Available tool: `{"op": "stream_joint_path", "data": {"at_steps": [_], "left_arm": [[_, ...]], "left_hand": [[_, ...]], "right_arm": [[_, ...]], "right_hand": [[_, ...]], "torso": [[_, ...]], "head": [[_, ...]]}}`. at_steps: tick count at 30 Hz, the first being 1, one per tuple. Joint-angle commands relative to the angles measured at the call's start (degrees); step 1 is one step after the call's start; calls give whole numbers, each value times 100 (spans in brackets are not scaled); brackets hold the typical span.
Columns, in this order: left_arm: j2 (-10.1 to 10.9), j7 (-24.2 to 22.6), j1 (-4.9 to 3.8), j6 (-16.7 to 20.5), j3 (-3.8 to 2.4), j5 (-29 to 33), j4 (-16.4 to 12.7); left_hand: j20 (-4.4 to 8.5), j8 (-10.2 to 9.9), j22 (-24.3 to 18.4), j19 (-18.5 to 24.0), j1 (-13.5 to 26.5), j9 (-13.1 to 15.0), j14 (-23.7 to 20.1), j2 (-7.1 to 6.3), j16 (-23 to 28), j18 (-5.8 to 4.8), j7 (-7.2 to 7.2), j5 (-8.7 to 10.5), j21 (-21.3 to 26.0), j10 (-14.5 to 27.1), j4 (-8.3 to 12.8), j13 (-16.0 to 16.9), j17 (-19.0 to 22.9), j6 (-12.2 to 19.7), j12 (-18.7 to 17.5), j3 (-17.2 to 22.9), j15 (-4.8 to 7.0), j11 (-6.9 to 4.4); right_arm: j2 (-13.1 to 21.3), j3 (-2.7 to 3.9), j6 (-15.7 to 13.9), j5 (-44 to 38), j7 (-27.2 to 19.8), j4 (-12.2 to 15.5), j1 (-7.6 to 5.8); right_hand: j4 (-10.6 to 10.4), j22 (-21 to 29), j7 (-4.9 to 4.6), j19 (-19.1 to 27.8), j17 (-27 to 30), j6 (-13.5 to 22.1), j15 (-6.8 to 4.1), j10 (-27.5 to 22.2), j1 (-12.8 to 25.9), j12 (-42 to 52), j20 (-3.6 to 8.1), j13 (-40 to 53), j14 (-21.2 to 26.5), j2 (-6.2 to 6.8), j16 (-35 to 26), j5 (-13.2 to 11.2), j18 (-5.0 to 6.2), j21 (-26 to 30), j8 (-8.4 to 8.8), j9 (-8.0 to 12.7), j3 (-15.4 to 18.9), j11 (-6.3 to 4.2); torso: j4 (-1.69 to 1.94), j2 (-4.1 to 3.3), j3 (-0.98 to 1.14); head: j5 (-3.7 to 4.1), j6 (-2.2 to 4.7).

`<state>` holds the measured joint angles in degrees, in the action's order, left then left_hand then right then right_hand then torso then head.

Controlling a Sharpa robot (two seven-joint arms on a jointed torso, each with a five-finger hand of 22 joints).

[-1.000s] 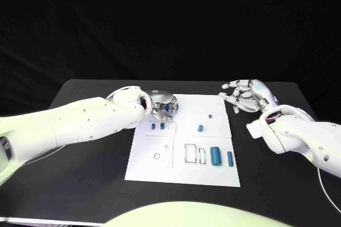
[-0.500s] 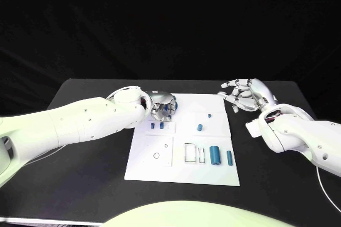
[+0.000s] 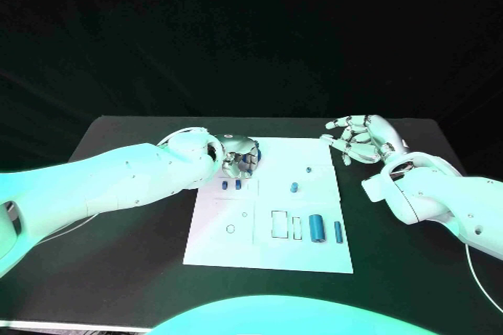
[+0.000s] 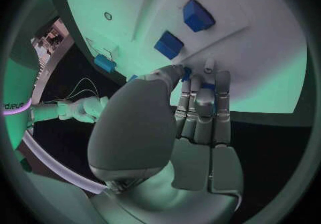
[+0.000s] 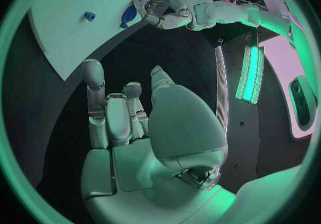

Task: Assemble the parts on the task board

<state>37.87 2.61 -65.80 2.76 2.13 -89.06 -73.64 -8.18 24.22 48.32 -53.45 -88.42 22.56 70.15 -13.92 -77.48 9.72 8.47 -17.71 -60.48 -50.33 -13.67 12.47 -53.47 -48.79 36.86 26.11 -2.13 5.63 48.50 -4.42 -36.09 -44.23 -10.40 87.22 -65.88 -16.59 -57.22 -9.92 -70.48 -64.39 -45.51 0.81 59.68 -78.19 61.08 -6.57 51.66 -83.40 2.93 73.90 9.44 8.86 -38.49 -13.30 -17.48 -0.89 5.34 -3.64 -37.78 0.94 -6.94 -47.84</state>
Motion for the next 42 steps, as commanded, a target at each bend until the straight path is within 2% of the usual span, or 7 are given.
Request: {"op": "stream_joint_path", "data": {"at_steps": [1,11,23,26,31,37,42], "left_arm": [[-19,-36,16,-99,7,0,4],[-21,-115,29,83,8,94,5],[63,-181,49,286,-19,308,-79],[138,-168,51,273,-55,430,-154],[320,-133,51,235,-165,632,-327],[559,-75,47,164,-291,844,-544],[697,10,43,25,-333,871,-605]], "left_hand": [[14,-17,95,-63,-75,-10,73,22,-57,-3,-3,18,-89,-102,29,-19,-67,-91,-46,57,25,-17],[144,-58,689,-439,-130,33,489,163,-330,-98,-60,80,-618,-661,341,-70,-535,-492,-227,300,168,-177],[189,-226,917,-586,16,58,638,179,-380,-141,-78,87,-818,-927,533,-127,-615,-682,-592,445,197,-186],[185,-245,917,-582,37,60,643,175,-382,-141,-74,85,-820,-942,544,-131,-615,-689,-627,453,194,-180],[179,-265,919,-579,73,64,645,167,-382,-141,-72,87,-822,-963,552,-133,-608,-704,-667,456,189,-176],[173,-301,895,-548,126,65,637,145,-376,-134,-69,88,-803,-974,556,-139,-586,-700,-724,451,182,-172],[168,-326,880,-528,158,67,622,132,-368,-131,-69,89,-789,-979,560,-142,-554,-698,-765,449,178,-168]], "right_arm": [[-5,2,4,-11,-70,9,3],[-5,2,5,-11,-71,10,3],[-12,2,13,-11,-68,3,4],[-12,2,15,-11,-67,0,6],[-3,2,17,-11,-62,-1,9],[8,2,20,-11,-58,-2,10],[17,2,20,-11,-54,0,11]], "right_hand": [[1,3,-31,28,-2,-9,-9,-38,-29,-34,-5,-5,40,-9,-26,14,39,13,-34,5,24,-5],[-2,-3,-30,21,-3,-10,-9,-23,-25,-28,-5,-2,39,-15,-28,14,36,6,-37,6,25,-6],[-2,-3,-30,21,-3,-10,-9,-23,-25,-28,-5,-2,39,-15,-28,14,36,6,-37,6,25,-6],[-2,-3,-30,21,-3,-10,-9,-23,-25,-28,-5,-2,39,-15,-28,14,36,6,-37,6,25,-6],[-2,-3,-30,21,-3,-10,-9,-23,-25,-28,-5,-2,39,-15,-28,14,36,6,-37,6,25,-6],[-2,-3,-30,21,-3,-10,-9,-23,-25,-28,-5,-2,39,-15,-28,14,36,6,-37,6,25,-6],[-2,-3,-30,21,-3,-10,-9,-23,-25,-28,-5,-2,39,-15,-28,14,36,6,-37,6,25,-6]], "torso": [[-1,0,2],[6,-1,1],[5,5,-3],[5,4,-6],[15,12,6],[18,6,1],[20,8,3]], "head": [[3,-4],[14,-4],[12,28],[13,34],[14,43],[9,53],[-11,45]]}}
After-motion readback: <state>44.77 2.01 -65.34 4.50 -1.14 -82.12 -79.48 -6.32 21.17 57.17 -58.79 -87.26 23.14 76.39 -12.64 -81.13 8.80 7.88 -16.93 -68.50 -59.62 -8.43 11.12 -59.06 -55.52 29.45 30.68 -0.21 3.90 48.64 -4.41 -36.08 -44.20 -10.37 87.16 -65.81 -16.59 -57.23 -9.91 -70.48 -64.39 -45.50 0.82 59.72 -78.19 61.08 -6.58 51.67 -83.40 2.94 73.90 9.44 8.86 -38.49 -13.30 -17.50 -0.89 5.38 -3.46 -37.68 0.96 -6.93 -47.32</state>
